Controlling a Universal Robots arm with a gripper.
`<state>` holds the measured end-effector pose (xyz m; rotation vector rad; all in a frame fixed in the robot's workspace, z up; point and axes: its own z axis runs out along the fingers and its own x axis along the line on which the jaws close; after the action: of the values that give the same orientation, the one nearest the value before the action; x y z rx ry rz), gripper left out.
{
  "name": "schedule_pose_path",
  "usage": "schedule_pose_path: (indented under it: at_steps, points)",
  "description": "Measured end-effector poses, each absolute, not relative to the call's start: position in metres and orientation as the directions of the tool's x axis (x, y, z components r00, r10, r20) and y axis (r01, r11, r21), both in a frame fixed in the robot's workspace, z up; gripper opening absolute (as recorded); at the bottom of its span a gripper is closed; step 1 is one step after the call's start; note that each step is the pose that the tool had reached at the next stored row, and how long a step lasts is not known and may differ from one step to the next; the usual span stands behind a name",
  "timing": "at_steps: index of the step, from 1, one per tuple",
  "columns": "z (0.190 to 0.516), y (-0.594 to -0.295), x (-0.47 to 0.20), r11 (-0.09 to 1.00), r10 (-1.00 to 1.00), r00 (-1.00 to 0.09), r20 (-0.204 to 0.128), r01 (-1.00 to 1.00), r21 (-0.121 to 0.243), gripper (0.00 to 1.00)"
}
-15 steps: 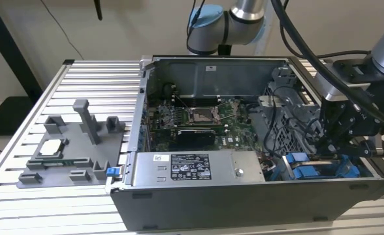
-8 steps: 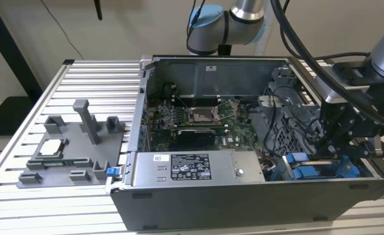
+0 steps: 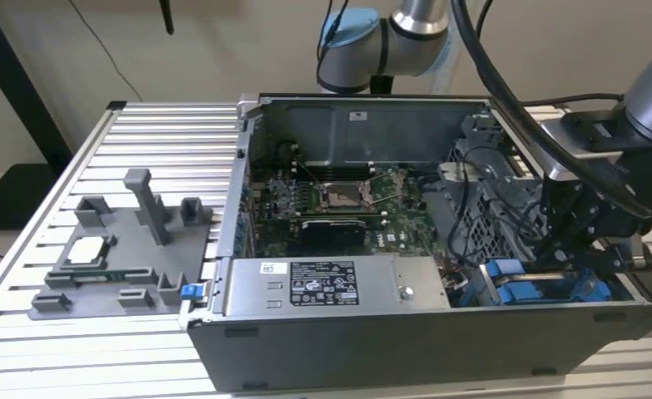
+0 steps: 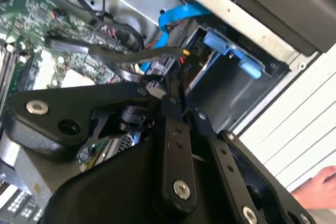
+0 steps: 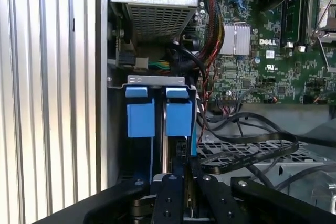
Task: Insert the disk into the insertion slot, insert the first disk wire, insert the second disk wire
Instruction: 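Insert the second disk wire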
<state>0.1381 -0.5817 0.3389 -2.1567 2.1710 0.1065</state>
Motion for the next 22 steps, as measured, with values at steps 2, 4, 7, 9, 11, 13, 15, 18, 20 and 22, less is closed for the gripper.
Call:
schedule_pose_path:
  at_steps: [2,4,7,9,11,13,15,18,20,22]
  points:
    - [0.336,-0.582,0.138,0.007,-0.995,-0.006,-0.104,-1.0,-0.007,0.0]
    - [0.334,-0.582,0.138,0.007,-0.995,-0.006,-0.104,-1.0,-0.007,0.0]
    - [0.336,-0.582,0.138,0.007,-0.994,-0.006,-0.108,-1.0,-0.007,1.0]
    - [0.346,-0.582,0.138,0.007,-0.994,-0.006,-0.105,-1.0,-0.006,1.0]
    - [0.356,-0.582,0.138,0.007,-0.994,-0.006,-0.106,-1.0,-0.006,1.0]
    - [0.365,-0.582,0.138,0.007,-0.994,-0.006,-0.106,-1.0,-0.006,1.0]
    - [0.374,-0.582,0.138,0.007,-0.994,-0.006,-0.106,-1.0,-0.006,1.0]
    - [0.388,-0.582,0.138,0.007,-0.994,-0.007,-0.106,-1.0,-0.005,1.0]
    - [0.396,-0.582,0.138,0.007,-0.994,-0.007,-0.105,-1.0,-0.004,1.0]
    - [0.402,-0.582,0.138,0.007,-0.994,-0.007,-0.105,-1.0,-0.003,1.0]
